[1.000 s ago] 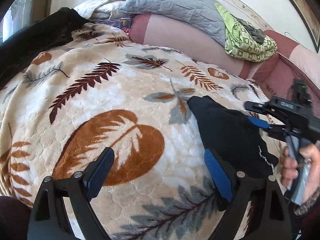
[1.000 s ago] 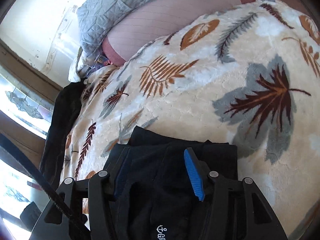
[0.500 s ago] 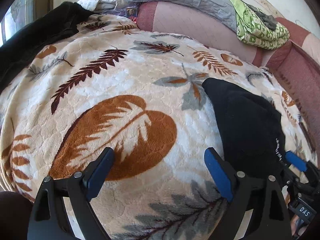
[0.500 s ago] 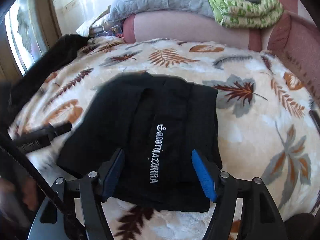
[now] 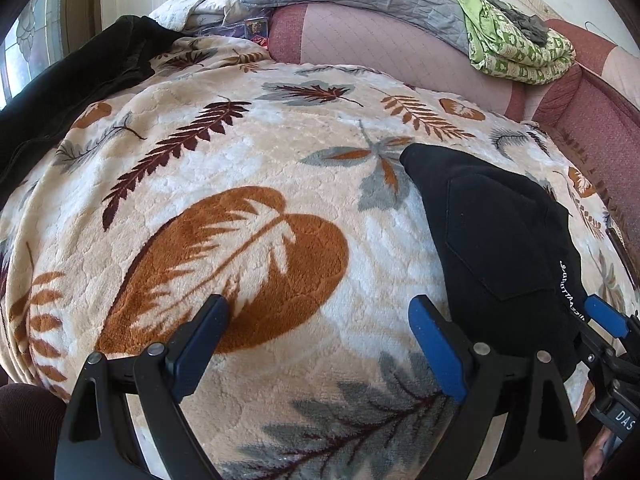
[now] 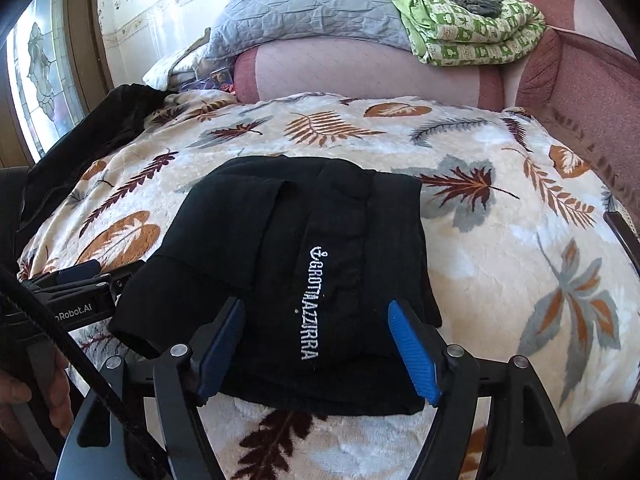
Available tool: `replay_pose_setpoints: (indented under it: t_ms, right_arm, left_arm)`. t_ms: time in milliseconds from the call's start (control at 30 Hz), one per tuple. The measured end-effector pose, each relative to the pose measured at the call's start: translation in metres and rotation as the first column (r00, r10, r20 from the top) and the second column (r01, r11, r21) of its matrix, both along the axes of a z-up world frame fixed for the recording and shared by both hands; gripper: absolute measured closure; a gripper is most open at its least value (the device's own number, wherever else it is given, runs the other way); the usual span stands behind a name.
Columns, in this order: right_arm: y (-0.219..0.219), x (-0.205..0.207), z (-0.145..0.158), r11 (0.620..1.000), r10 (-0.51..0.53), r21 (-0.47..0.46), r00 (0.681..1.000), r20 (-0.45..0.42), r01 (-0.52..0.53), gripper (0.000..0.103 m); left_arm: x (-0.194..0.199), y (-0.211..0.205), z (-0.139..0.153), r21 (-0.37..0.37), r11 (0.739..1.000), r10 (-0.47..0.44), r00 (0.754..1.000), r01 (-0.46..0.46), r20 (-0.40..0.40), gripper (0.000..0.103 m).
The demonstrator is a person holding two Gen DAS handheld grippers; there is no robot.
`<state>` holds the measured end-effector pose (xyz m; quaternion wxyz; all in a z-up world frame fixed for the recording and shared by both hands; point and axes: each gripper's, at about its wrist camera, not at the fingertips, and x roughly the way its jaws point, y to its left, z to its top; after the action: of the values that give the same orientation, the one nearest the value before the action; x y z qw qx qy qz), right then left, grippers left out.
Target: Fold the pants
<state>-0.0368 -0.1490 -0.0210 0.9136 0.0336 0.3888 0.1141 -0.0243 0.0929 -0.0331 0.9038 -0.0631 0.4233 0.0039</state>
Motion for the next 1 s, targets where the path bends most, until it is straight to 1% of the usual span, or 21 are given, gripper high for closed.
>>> replay_pose_setpoints:
  t_ms: [167, 267, 400, 500, 567, 733, 900, 967, 1000]
  right_arm:
    - [-0.006, -0.005, 0.002, 1.000, -0.016, 0.021, 1.000, -0.014, 0.016, 0.024]
    - [-0.008, -0.009, 0.005, 1.000, -0.018, 0.017, 1.000, -0.016, 0.019, 0.024]
    - [-0.013, -0.014, 0.013, 0.999, -0.034, 0.004, 0.999, 0.012, 0.034, 0.024]
    - [-0.024, -0.016, 0.021, 0.998, -0.068, 0.004, 0.997, 0.043, 0.068, 0.024]
    - [-0.033, -0.015, 0.023, 0.995, -0.096, 0.014, 0.994, 0.046, 0.096, 0.024]
    - [-0.051, -0.014, 0.022, 0.987, -0.156, 0.046, 0.987, 0.027, 0.154, 0.024]
    - [-0.064, -0.012, 0.018, 0.980, -0.183, 0.076, 0.983, 0.009, 0.181, 0.024]
    - [-0.068, -0.011, 0.016, 0.978, -0.191, 0.090, 0.982, 0.000, 0.190, 0.024]
    - [-0.071, -0.010, 0.014, 0.976, -0.197, 0.099, 0.980, -0.005, 0.196, 0.024]
  left_arm:
    - [0.000, 0.000, 0.000, 0.001, 1.000, -0.001, 1.000, 0.001, 0.000, 0.012]
    - [-0.001, 0.001, 0.000, 0.002, 1.000, 0.002, 1.000, -0.002, 0.001, 0.012]
    - [-0.005, 0.002, -0.001, 0.008, 1.000, 0.010, 1.000, -0.010, 0.003, 0.012]
    - [-0.007, 0.001, 0.000, 0.012, 1.000, 0.013, 1.000, -0.013, 0.004, 0.012]
    - [-0.007, 0.001, 0.000, 0.013, 1.000, 0.012, 1.000, -0.013, 0.004, 0.012]
    - [-0.009, -0.003, 0.000, 0.024, 1.000, 0.014, 1.000, -0.014, -0.010, 0.012]
    - [-0.007, -0.008, 0.004, 0.006, 1.000, 0.006, 0.999, -0.006, -0.043, 0.012]
    - [-0.008, -0.012, 0.008, 0.016, 1.000, 0.002, 0.999, -0.001, -0.048, 0.012]
    - [-0.009, -0.015, 0.010, 0.033, 0.999, 0.002, 0.999, -0.001, -0.047, 0.012]
